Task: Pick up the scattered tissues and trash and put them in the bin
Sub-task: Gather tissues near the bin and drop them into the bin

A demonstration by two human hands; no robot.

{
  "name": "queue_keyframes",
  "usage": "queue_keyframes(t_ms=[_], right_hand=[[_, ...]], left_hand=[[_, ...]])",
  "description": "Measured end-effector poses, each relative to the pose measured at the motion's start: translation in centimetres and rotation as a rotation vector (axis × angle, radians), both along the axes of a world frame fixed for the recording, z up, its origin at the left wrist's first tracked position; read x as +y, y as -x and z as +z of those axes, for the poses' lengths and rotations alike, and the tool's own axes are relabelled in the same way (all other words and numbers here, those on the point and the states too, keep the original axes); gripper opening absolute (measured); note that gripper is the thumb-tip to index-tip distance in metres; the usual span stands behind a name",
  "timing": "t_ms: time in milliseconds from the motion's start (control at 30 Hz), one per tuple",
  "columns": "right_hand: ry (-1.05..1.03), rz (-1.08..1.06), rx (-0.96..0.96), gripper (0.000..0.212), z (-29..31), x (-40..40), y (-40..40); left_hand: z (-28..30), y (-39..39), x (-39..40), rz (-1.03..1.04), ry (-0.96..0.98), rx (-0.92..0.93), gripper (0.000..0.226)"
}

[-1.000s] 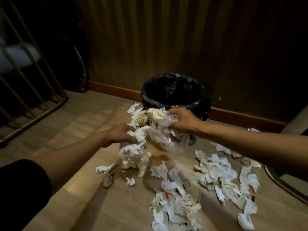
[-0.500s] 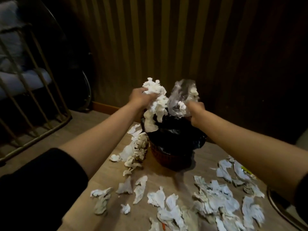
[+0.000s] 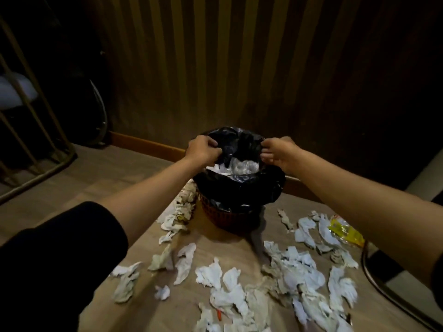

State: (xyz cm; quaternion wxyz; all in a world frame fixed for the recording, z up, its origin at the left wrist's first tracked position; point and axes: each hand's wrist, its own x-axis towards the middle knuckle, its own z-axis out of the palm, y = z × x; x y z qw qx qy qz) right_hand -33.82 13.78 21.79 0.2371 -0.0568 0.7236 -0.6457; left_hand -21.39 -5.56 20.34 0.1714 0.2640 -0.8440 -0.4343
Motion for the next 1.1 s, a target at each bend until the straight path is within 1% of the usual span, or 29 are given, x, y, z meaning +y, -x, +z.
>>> queue_keyframes(t_ms=[33, 100, 167, 267, 367, 500, 600, 667, 833, 867, 933, 1000, 1067, 1100], right_hand=[[-0.020, 0.002, 0.030, 0.009, -0.2, 0.3, -0.2], [-0.096, 0.030, 0.165, 0.015, -0.6, 0.6, -1.0], [-0.156, 0.105, 0.356, 0.016, -1.4, 1.0, -2.3], [-0.166, 0.282, 0.578, 0.015, -2.3, 1.1, -5.4], [-0.198, 0.447, 0.715, 0.012, -3.8, 0.4, -8.3], [-0.269, 0.653, 0.847, 0.010, -6.5, -1.9, -11.6], [-0.358, 0.765, 0.860, 0.011, -8.8, -3.9, -13.0], [-0.426, 0.807, 0.856, 0.014, -10.6, -5.2, -13.5], [-0.616, 0.911, 0.831, 0.027, -15.4, -8.9, -13.4], [-0.660, 0.921, 0.819, 0.029, -16.3, -9.8, -13.4], [-0.726, 0.917, 0.839, 0.029, -17.8, -11.6, -13.3], [-0.767, 0.890, 0.835, 0.030, -19.1, -13.8, -12.8], [-0.800, 0.823, 0.792, 0.034, -20.2, -16.5, -12.2], [-0.805, 0.767, 0.764, 0.040, -20.8, -18.0, -11.8]], left_hand=[[-0.5, -0.6, -0.6, 0.008, 0.023, 0.005, 0.014], [-1.1, -2.3, -1.2, 0.003, 0.118, 0.026, 0.008], [-1.5, -4.6, -1.5, -0.038, 0.246, 0.028, 0.010], [-2.9, -8.2, -2.5, -0.087, 0.397, -0.019, 0.014], [-4.9, -11.4, -4.3, -0.083, 0.415, -0.129, 0.014], [-8.2, -14.9, -7.3, -0.056, 0.364, -0.290, 0.010], [-10.4, -16.5, -8.9, -0.026, 0.372, -0.373, 0.012], [-11.9, -17.2, -9.5, -0.045, 0.351, -0.437, 0.012], [-16.3, -18.4, -11.2, -0.064, 0.362, -0.558, 0.010], [-17.3, -18.6, -11.6, -0.089, 0.345, -0.583, 0.012], [-19.3, -19.0, -12.5, -0.141, 0.331, -0.637, 0.030], [-20.9, -19.1, -13.5, -0.182, 0.375, -0.675, 0.043], [-22.4, -18.9, -14.6, -0.212, 0.422, -0.680, 0.049], [-23.1, -18.7, -15.2, -0.222, 0.449, -0.672, 0.050]])
